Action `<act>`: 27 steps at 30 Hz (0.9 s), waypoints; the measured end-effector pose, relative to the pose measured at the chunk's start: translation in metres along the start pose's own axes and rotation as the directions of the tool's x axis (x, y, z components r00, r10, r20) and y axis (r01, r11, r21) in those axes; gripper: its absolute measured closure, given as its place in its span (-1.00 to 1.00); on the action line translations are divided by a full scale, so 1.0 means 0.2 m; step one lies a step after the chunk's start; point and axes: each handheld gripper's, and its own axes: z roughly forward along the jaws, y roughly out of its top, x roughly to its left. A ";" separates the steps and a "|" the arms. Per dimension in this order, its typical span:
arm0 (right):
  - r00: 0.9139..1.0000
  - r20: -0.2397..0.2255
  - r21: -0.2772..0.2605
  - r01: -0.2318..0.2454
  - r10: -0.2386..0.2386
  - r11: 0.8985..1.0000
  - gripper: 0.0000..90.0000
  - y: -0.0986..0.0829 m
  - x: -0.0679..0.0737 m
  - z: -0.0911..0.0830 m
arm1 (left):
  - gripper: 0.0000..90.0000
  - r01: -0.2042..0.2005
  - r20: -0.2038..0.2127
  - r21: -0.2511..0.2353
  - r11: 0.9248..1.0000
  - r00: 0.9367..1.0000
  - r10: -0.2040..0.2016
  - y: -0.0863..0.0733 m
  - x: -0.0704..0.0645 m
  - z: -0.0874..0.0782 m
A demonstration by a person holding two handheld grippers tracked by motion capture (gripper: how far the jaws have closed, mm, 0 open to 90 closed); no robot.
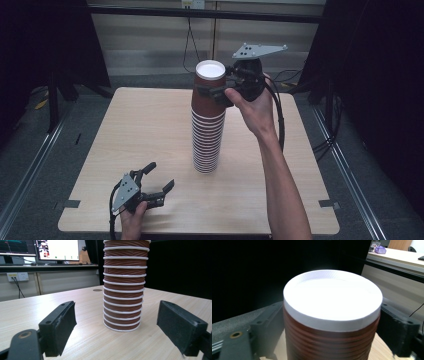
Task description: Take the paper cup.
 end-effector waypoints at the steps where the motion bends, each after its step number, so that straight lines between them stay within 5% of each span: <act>1: 1.000 -0.005 -0.001 -0.002 0.002 1.000 -0.63 0.00 0.00 0.00 | -0.66 -0.001 0.000 0.000 1.000 1.000 0.001 0.00 0.00 0.00; 11: 1.000 0.002 -0.014 0.014 -0.014 1.000 -0.51 0.02 0.01 -0.01 | -0.66 0.000 0.001 -0.001 1.000 1.000 0.000 0.00 0.00 0.00; 27: 0.999 0.026 -0.156 0.029 -0.026 0.987 -0.50 0.08 0.03 -0.09 | -0.66 0.000 0.002 -0.001 1.000 1.000 0.000 0.00 0.00 0.00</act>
